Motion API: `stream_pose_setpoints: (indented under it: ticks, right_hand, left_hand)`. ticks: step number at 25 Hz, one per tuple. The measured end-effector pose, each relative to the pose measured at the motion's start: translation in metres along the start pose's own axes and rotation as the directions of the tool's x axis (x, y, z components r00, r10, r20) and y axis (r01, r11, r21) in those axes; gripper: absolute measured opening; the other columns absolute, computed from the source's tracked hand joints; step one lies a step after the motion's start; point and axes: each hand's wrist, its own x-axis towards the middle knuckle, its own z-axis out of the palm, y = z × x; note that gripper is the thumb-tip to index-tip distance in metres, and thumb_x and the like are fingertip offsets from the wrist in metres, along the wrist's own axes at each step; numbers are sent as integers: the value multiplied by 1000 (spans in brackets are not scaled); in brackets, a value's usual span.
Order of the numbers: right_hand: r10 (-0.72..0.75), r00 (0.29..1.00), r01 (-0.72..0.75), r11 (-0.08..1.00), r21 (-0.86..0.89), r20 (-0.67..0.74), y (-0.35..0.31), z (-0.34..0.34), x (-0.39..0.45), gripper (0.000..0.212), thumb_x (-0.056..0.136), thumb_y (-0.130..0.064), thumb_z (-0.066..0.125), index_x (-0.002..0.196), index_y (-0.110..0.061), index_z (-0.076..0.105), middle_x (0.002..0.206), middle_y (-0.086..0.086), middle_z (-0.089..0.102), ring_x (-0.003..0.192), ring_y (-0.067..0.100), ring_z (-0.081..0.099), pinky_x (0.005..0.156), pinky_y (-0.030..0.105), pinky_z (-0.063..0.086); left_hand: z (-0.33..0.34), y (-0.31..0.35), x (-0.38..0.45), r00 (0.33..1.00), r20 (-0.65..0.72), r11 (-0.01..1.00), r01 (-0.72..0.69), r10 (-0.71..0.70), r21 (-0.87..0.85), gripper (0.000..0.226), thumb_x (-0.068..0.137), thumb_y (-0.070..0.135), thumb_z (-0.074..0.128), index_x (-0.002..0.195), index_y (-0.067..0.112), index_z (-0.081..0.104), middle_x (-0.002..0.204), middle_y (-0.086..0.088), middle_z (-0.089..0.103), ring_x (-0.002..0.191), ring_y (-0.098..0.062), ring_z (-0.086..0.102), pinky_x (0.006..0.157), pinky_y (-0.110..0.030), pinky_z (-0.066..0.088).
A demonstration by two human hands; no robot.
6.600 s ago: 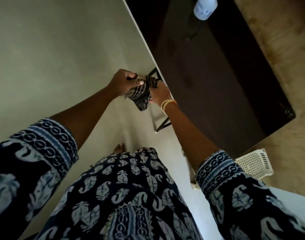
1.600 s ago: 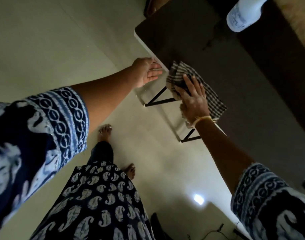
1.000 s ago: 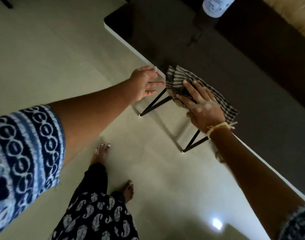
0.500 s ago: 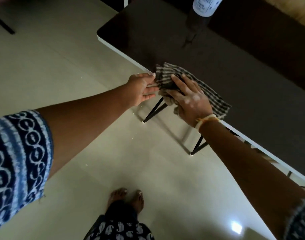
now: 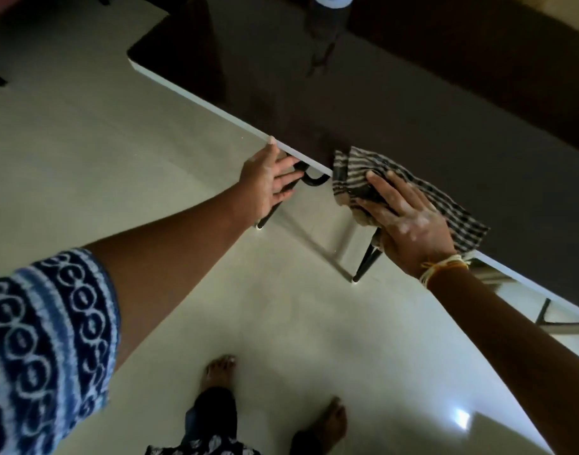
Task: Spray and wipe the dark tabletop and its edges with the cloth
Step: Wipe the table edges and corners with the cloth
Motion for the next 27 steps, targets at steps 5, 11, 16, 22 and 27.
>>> stream_pose_setpoints:
  ticks: [5,11,16,22,27]
  right_hand:
    - [121,988,-116,991,60,-95,-23,3,15,44,79,-22,56,122,-25,64,152,3,39,140,33,35,115,45,26]
    - [-45,997,45,999,-5,-61,2,9,5,51,90,-27,32,136,-23,54,157,3,30,143,33,29,116,45,25]
    - [-22,990,14,998,-60,-137,53,15,-89,46,93,-19,36,135,-25,55,155,5,34,142,33,33,117,42,19]
    - [90,973,-87,996,23,-215,95,13,-170,37,94,-19,49,128,-19,62,152,7,39,141,34,35,115,49,30]
    - [89,965,-79,996,51,-245,64,15,-118,29,95,-23,51,118,-17,68,148,7,46,137,35,41,115,46,27]
  left_hand:
    - [45,-35,-23,999,16,995,34,-32,-92,52,104,49,20,142,22,43,139,-4,56,99,-17,65,89,-35,48]
    - [76,-52,-31,992,-113,989,48,-65,-143,37,104,39,28,113,27,61,116,6,67,102,-14,62,104,-49,36]
    - [127,-89,-44,994,-21,986,104,-108,-133,47,103,47,24,136,24,50,133,2,60,106,-19,63,98,-46,42]
    - [179,-124,-66,991,31,981,134,-131,-142,43,103,47,29,129,22,52,133,1,61,109,-22,64,101,-45,44]
    - [183,-135,-70,987,5,980,161,-161,-118,42,102,44,32,125,23,60,122,1,68,110,-18,64,101,-46,43]
